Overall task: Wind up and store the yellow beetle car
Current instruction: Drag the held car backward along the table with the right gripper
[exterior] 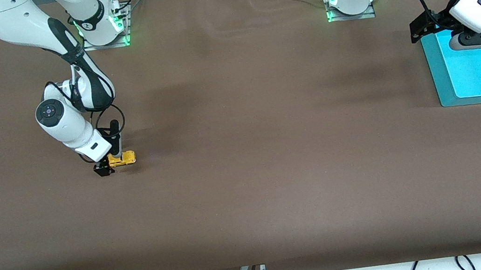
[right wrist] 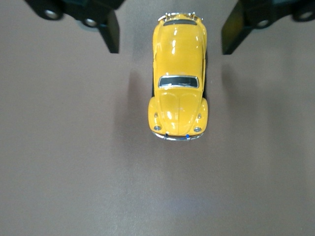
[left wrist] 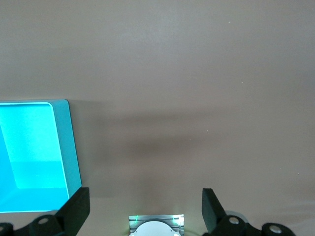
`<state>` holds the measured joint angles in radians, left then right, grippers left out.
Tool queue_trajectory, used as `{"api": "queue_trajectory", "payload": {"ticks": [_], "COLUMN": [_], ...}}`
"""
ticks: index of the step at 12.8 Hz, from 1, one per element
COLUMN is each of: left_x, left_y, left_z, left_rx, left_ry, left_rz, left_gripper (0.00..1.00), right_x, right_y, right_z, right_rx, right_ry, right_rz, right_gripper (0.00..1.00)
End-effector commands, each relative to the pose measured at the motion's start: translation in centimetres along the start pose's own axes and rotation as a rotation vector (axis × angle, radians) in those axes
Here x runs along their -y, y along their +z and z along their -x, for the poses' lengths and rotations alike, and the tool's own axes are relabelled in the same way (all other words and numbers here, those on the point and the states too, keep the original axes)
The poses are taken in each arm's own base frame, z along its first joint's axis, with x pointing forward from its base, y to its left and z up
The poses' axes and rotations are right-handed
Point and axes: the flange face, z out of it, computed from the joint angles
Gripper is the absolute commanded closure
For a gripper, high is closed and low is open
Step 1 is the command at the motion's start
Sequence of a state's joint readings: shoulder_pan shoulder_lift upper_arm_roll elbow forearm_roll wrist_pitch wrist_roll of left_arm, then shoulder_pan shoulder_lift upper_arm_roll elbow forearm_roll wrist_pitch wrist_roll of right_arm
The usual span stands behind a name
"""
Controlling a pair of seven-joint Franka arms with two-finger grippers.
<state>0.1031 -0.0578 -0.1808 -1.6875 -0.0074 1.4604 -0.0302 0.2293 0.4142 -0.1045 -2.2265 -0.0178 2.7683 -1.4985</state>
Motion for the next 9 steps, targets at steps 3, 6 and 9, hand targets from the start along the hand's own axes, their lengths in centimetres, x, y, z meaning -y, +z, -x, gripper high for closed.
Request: {"api": "queue_trajectory", "payload": {"ticks": [3,6,9], "left_x": [-0.1,0.29,0.37], "left_y": [-0.62,-0.56,-0.68], "left_z": [0.46,0.53,0.47], "left_rx": [0.003,0.01,0.003], "left_ry": [0.008,0.005,0.002], "left_rz": [0.001,-0.01,-0.009], "left_gripper": [0.0,0.0,0.0], "right_x": [-0.04,-0.05,0.14], "right_y": [-0.61,-0.68,-0.25], "right_z": [-0.39,-0.48,0.14], "right_rx": [-0.004,-0.005,-0.003], "right_ry": [-0.009,-0.011,0.004], "right_rz": [0.015,0.015,0.004], "right_gripper": [0.57,0.63,0.7]}}
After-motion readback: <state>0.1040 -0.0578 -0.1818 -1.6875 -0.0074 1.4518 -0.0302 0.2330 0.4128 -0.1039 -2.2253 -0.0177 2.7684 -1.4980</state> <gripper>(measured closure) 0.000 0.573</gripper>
